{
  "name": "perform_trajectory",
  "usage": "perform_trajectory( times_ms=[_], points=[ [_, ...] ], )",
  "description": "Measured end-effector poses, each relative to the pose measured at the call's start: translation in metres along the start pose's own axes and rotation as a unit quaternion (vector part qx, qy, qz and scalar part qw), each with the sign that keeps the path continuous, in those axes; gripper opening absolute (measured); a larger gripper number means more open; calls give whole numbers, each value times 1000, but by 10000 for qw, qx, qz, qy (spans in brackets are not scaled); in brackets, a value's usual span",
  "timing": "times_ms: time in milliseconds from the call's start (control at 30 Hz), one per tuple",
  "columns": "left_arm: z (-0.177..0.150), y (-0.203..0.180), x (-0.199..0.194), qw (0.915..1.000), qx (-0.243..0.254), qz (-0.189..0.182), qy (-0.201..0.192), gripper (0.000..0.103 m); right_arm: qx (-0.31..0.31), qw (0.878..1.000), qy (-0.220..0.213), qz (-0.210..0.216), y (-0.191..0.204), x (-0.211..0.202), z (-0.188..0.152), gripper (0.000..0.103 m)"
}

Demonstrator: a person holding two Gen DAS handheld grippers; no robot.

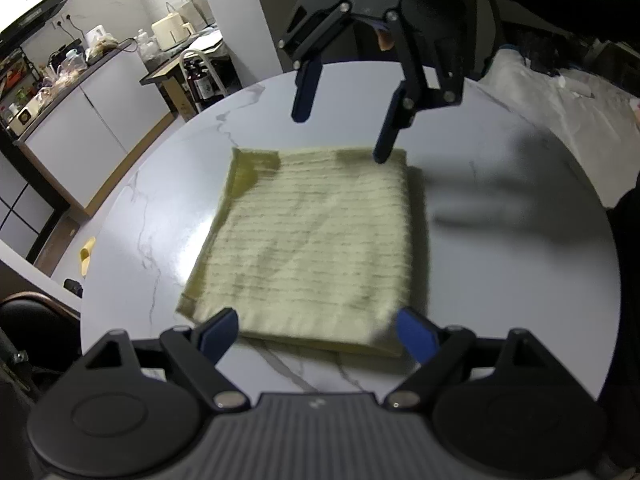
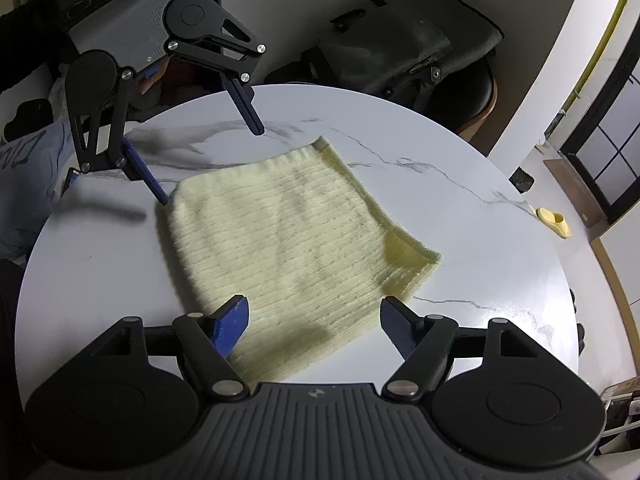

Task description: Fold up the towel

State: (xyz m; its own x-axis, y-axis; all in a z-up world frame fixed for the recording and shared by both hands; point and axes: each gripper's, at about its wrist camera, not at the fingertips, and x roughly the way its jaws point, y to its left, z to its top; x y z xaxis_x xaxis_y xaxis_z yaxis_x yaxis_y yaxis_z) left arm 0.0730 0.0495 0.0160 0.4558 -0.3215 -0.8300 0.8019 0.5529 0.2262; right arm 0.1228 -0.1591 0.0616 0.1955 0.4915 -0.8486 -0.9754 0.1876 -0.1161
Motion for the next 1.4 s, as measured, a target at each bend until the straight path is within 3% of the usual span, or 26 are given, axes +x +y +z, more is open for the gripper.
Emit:
perform_trajectory(
  times_ms=[233, 567, 700, 900, 1067, 1400],
  points=[
    [3, -12, -5, 9991, -367, 71, 188, 93, -130, 9996, -110, -235, 23, -13, -11, 78],
    [0, -34, -10, 9983, -539, 186, 96, 94, 125, 9983, -319, -479, 42, -28, -34, 78],
    [-8, -42, -12, 9965, -720, 416, -49, 94, 191, 9947, -511, -876, 53, -33, -45, 78],
    [-27, -47, -16, 9862, -1289, 839, -606, 94, 819, 9880, -863, -990, 57, -40, -64, 78],
    [-39, -48, -17, 9765, -1691, 1216, -549, 95, 1167, 9832, -852, -1112, 68, -37, -77, 78],
    [-52, -70, -27, 9619, -2316, 1365, -509, 98, 1799, 9702, -1049, -1237, 95, -39, -99, 78]
  ],
)
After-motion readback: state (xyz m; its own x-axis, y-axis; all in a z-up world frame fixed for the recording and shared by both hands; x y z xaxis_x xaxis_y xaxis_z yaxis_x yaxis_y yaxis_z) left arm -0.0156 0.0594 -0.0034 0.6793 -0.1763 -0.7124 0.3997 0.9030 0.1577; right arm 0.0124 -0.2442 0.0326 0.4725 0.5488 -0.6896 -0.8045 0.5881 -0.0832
